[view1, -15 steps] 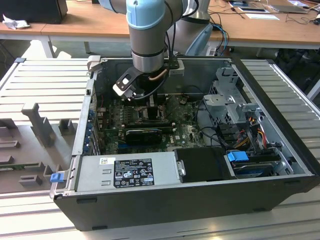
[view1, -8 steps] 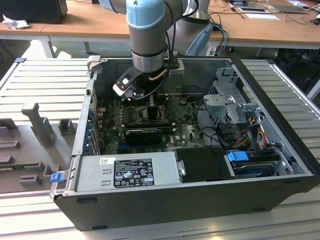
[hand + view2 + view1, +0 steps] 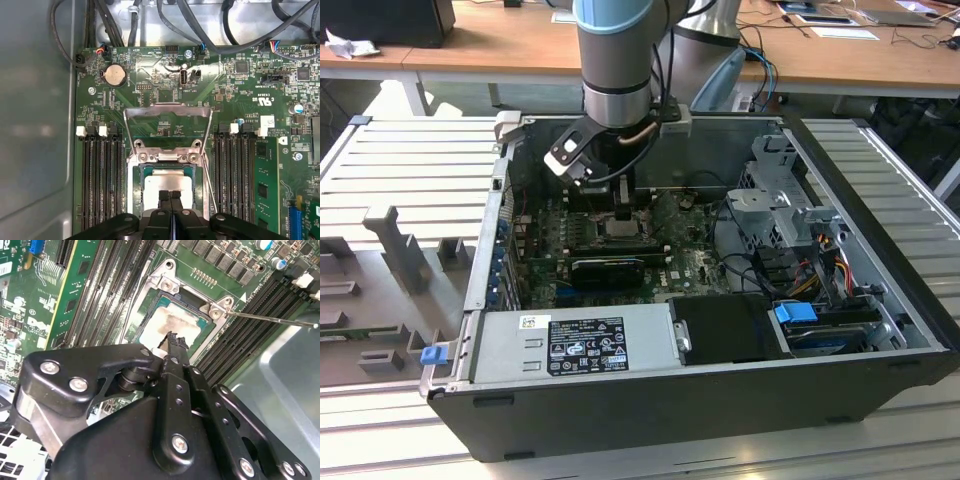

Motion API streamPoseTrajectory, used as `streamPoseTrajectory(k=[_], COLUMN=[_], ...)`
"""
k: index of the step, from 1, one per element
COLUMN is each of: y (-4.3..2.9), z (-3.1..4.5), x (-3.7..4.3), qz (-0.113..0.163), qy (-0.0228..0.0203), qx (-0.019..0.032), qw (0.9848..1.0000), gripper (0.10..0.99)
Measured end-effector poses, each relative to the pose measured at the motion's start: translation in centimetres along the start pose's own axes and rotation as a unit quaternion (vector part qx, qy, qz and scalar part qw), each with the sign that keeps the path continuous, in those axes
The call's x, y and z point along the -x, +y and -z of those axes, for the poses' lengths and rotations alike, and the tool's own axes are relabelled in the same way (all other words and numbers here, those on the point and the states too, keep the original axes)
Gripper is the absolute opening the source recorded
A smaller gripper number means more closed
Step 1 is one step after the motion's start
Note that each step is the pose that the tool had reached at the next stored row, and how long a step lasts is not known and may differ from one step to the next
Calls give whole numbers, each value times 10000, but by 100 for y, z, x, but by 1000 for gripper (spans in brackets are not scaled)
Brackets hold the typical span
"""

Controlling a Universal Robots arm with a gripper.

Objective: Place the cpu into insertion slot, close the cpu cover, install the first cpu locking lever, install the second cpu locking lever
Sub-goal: 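Place the cpu into insertion slot, then close the cpu cover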

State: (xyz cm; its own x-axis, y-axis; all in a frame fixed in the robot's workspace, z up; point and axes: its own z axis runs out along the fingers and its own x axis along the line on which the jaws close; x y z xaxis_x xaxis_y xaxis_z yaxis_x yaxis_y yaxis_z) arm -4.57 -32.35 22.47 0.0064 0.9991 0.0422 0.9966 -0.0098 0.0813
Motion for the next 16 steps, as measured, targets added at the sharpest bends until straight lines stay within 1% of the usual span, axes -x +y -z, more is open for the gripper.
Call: streamPoseTrajectory(k=[6,7,8,10,11,12,14,15,16], y=[5,17,43,61,66,68,68,69,73], z=[59,60,58,57,56,56,63,79,116], x=[-3,-2,-1,3,5,5,5,5,3], qz=[-3,-5,-10,-10,-11,-14,-14,-14,-13], qy=[1,4,6,8,20,43,43,42,43], qx=[0,-17,-40,-47,-54,-58,-58,-58,-58], qw=[10000,10000,10000,10000,10000,10000,10000,10000,10000], gripper=[106,106,106,106,106,106,106,106,106])
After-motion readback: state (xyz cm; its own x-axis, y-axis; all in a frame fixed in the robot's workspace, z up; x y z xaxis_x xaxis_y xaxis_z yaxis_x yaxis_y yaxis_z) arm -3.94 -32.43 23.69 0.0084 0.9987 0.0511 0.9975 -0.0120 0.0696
